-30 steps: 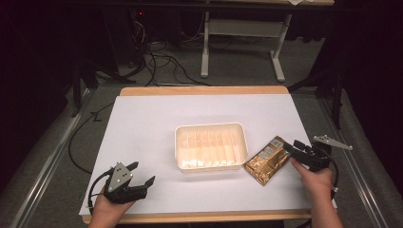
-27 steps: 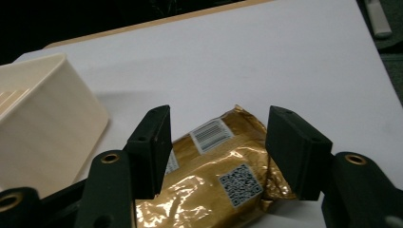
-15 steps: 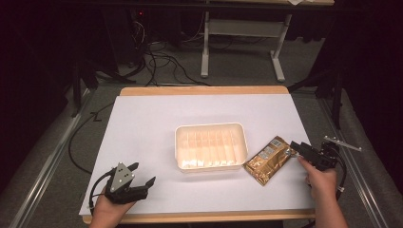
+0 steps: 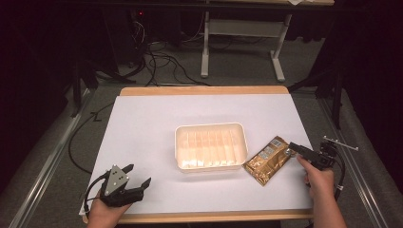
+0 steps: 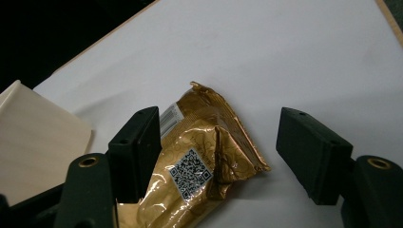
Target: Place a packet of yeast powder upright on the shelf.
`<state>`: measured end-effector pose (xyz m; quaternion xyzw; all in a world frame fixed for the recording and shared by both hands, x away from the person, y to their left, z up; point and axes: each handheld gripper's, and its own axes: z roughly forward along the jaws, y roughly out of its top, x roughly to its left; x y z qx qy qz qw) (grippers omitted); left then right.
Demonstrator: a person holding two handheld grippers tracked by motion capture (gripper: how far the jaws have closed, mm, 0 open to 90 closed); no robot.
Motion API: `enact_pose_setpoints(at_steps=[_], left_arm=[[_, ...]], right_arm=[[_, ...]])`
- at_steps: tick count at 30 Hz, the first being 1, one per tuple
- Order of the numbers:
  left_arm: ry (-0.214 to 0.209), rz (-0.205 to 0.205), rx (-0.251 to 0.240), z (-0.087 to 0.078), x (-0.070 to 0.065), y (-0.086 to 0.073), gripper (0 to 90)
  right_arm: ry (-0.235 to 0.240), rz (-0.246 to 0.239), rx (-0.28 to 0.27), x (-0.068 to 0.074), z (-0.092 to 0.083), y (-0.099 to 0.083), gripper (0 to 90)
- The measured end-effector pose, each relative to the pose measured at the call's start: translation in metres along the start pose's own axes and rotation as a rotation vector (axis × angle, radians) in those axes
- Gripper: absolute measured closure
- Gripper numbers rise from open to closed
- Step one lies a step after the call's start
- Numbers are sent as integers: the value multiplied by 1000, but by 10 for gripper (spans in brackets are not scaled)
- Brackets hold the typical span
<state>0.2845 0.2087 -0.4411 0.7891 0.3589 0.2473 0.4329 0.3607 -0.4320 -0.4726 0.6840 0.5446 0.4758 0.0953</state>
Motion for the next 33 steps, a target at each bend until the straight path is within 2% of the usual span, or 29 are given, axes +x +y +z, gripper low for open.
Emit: enact_pose_setpoints(at_steps=[3,5,6,8,9,11,13,19,21,23,25,26,27,28,29,30,31,33], left_arm=[[7,-4,-1,-3,1,-1,238],[8,-6,-1,-3,1,-2,238],[8,-6,-1,-4,1,-2,238],[11,-6,-1,-4,1,-2,238],[12,-7,0,-4,1,-2,238],[10,-6,1,-4,1,-2,239],[10,-1,3,-4,1,-2,238],[7,4,4,-3,2,-2,238],[7,5,3,-3,2,-2,239],[8,5,4,-3,2,-2,239],[7,5,3,-3,2,-2,238],[7,6,3,-3,2,-2,238],[7,7,4,-3,2,-2,238],[7,7,4,-3,2,-2,239],[7,7,4,-3,1,-2,239],[8,6,4,-3,1,-2,239],[8,7,3,-4,1,-2,238],[9,6,2,-4,1,-2,239]], right_arm=[[15,32,25,-4,5,-1,316],[19,36,31,-5,6,-1,313],[30,59,41,-6,7,-1,315],[42,70,38,-8,8,-1,321],[62,85,38,-9,8,-2,328],[68,85,40,-10,8,-2,332],[103,117,42,-12,8,-4,355],[125,109,69,-11,11,-4,416],[116,103,84,-10,12,-4,493],[112,107,88,-10,12,-5,513],[105,93,102,-10,14,-4,608],[105,93,102,-10,14,-4,608],[96,78,110,-8,14,-4,691],[96,78,110,-8,14,-4,691],[96,56,103,-6,13,-5,774],[96,56,103,-6,13,-5,774],[99,61,98,-5,12,-5,824],[100,60,98,-4,11,-5,838]])
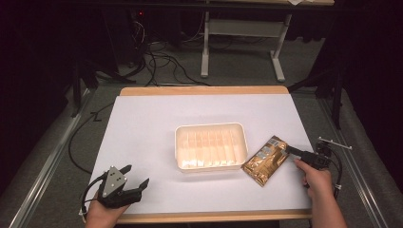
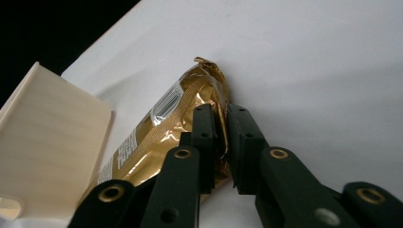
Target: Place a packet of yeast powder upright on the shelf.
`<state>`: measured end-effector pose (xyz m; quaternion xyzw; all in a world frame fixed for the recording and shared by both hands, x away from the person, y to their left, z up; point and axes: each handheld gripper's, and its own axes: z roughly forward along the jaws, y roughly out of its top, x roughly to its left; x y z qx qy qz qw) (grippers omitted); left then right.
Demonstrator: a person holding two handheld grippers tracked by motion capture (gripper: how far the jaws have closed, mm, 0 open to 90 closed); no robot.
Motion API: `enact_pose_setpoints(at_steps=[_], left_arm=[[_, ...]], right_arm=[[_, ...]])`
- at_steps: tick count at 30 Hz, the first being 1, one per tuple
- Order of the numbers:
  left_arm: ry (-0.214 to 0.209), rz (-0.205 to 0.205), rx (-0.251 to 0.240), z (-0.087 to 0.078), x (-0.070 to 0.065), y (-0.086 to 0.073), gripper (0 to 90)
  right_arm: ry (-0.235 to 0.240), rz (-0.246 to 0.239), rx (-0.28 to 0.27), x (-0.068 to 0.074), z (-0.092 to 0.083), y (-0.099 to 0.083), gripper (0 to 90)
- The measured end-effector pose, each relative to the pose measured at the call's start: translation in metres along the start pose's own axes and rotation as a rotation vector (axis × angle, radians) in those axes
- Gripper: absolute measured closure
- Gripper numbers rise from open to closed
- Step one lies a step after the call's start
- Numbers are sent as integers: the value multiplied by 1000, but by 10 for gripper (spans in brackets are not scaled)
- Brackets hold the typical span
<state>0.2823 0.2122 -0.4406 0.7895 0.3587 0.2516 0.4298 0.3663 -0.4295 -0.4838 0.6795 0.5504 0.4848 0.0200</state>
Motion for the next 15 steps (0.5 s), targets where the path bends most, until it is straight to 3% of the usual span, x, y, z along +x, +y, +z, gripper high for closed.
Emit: enact_pose_setpoints(at_steps=[4,15], left_arm=[[-1,0,-3,-1,0,0,238],[-11,3,-23,-1,1,4,239]], right_arm=[[12,-42,-33,7,-5,0,882],[31,-114,-86,24,-19,-5,893]])
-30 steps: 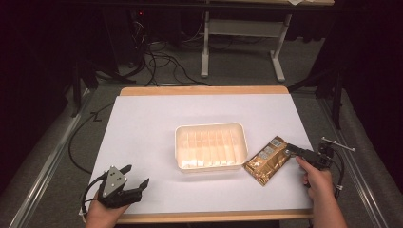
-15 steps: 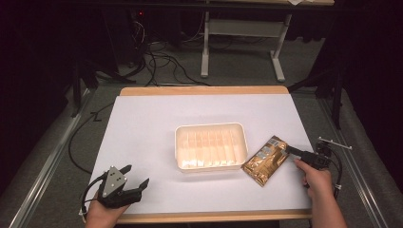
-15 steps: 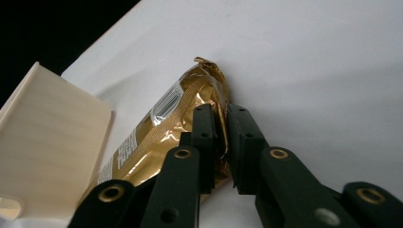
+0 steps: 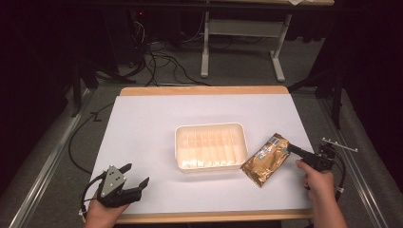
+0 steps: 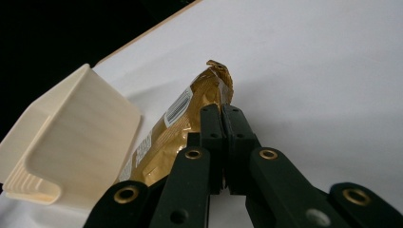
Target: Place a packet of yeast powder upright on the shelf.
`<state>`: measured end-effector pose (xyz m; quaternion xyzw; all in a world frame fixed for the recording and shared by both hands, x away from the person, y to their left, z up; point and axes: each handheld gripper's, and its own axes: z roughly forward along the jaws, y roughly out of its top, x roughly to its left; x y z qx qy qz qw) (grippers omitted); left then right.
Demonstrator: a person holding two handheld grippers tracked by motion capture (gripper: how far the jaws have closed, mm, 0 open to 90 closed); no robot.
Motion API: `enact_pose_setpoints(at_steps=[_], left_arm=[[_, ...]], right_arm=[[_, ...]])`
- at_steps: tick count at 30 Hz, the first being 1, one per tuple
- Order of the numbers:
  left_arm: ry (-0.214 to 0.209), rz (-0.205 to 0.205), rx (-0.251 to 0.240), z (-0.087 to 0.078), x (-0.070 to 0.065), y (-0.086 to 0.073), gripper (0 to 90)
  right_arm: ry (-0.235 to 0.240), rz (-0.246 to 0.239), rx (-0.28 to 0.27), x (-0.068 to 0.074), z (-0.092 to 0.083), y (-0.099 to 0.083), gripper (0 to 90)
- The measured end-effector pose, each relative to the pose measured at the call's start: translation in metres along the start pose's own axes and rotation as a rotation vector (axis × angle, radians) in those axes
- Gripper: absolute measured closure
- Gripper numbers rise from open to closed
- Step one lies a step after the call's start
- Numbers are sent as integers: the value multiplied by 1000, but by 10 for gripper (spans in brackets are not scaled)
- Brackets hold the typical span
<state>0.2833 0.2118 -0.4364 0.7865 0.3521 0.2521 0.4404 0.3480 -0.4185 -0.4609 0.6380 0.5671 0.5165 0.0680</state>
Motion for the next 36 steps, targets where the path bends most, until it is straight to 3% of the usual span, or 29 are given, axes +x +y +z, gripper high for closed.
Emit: enact_pose_setpoints(at_steps=[6,11,23,36], left_arm=[[-21,23,-1,6,-4,4,239],[-29,31,-7,8,-4,7,239],[-38,33,-21,7,-2,8,239],[-38,34,-22,7,-3,8,239]], right_arm=[[17,-9,-39,9,-12,-3,895],[69,-19,-84,20,-21,-4,895],[133,-125,-146,64,-39,-2,896],[72,-277,-240,104,-49,-4,897]])
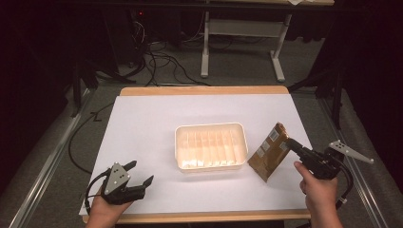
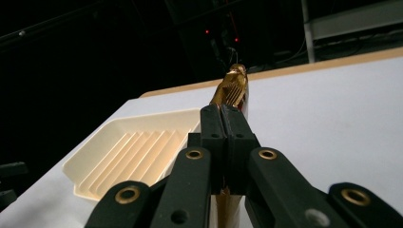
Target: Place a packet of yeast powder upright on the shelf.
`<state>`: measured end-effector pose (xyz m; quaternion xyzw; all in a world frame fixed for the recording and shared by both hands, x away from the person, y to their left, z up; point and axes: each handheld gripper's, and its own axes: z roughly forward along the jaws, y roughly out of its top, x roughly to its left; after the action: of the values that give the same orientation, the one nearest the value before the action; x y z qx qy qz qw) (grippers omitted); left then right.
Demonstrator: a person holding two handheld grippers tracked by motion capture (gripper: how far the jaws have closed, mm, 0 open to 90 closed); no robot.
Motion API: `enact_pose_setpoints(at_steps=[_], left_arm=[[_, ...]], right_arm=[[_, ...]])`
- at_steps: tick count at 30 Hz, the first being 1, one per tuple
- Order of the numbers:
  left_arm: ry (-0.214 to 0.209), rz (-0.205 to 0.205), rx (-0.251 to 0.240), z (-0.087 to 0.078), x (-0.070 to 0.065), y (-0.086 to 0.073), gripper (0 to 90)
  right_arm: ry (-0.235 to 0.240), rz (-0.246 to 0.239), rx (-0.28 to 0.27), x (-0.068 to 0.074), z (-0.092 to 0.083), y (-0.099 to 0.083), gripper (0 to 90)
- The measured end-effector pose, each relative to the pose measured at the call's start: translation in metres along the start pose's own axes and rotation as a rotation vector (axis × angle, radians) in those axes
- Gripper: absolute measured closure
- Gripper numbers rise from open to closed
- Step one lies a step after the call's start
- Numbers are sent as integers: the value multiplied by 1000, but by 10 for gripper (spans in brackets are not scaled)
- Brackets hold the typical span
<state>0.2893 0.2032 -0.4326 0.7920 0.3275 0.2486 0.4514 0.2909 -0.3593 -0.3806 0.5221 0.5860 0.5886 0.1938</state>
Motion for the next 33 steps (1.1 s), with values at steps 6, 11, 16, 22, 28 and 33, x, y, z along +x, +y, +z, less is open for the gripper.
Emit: enact_pose_setpoints(at_steps=[6,11,16,22,28,33], left_arm=[[0,-1,0,0,0,0,239],[-1,3,2,1,-1,0,239],[-2,3,0,1,-1,0,239],[-3,-1,-4,-1,0,0,239],[-8,2,-6,-1,0,0,239],[-10,1,-6,-1,1,0,239]], right_arm=[[-56,-74,-43,13,-6,4,898],[-92,-113,-97,22,-16,6,898],[-121,-132,-111,28,-22,3,898],[-156,-131,-103,27,-27,-1,897],[-263,-174,-139,28,-36,-3,897],[-323,-207,-113,26,-31,-6,897]])
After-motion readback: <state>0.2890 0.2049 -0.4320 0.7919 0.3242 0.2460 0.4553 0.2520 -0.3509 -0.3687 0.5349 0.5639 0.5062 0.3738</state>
